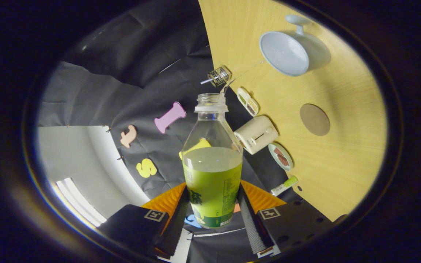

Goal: Take the bottle from table, then pour the juice into the cup, finally place the bottle on the coaster

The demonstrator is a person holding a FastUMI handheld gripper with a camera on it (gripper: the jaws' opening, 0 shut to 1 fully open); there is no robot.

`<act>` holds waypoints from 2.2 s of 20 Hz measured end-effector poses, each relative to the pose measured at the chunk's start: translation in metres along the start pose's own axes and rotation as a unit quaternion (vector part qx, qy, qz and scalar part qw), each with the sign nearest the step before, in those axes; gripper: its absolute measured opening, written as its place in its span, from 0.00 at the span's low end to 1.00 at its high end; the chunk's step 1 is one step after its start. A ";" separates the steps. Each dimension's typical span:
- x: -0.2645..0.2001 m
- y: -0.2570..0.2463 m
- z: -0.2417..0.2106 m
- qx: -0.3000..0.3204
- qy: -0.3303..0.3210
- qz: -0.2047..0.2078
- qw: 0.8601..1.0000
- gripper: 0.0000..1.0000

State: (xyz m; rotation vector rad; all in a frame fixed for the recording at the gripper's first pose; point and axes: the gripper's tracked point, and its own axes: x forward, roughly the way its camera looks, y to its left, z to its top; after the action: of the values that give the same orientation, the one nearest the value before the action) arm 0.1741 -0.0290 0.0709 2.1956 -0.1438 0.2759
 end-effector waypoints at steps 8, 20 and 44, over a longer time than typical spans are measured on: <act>0.000 0.011 0.004 0.034 -0.006 0.003 0.999 0.78; 0.002 0.024 0.003 0.051 -0.004 0.013 0.999 0.77; -0.016 -0.012 -0.025 -0.341 0.055 -0.064 0.936 0.78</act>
State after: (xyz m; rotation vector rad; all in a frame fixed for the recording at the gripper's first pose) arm 0.1569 -0.0021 0.0718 1.4877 -0.0237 0.2299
